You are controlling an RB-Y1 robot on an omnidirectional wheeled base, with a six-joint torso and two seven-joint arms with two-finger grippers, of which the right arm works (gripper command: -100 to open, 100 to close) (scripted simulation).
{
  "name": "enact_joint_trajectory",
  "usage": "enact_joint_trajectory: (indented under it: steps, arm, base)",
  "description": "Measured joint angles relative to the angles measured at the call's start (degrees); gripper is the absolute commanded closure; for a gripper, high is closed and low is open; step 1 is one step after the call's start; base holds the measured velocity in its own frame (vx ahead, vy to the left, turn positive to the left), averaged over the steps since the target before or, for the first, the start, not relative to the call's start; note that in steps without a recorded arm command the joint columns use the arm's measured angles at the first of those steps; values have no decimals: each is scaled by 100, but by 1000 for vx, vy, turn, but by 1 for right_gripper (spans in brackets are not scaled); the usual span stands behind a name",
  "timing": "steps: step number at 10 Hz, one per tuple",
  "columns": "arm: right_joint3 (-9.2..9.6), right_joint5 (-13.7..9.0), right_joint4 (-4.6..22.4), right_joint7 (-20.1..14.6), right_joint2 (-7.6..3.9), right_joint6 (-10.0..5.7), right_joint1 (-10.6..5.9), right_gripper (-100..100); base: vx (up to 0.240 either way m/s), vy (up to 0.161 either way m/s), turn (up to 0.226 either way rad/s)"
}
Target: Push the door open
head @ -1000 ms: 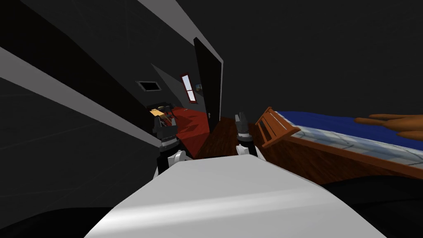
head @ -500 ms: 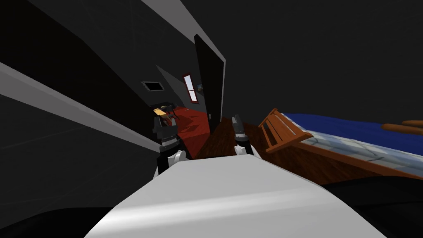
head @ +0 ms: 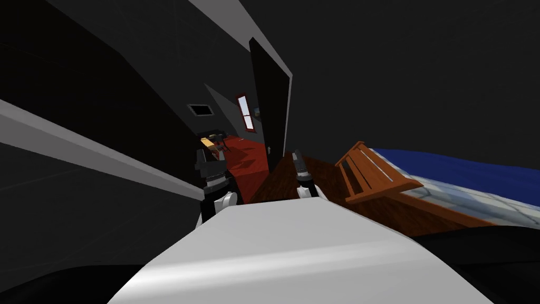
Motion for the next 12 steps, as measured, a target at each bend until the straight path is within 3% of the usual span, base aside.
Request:
enact_joint_trajectory:
  steps: [12]
  arm:
    - [447, -64, 1645, -148, -113, -101, -507, -100]
  base:
    - [102, -69, 93]
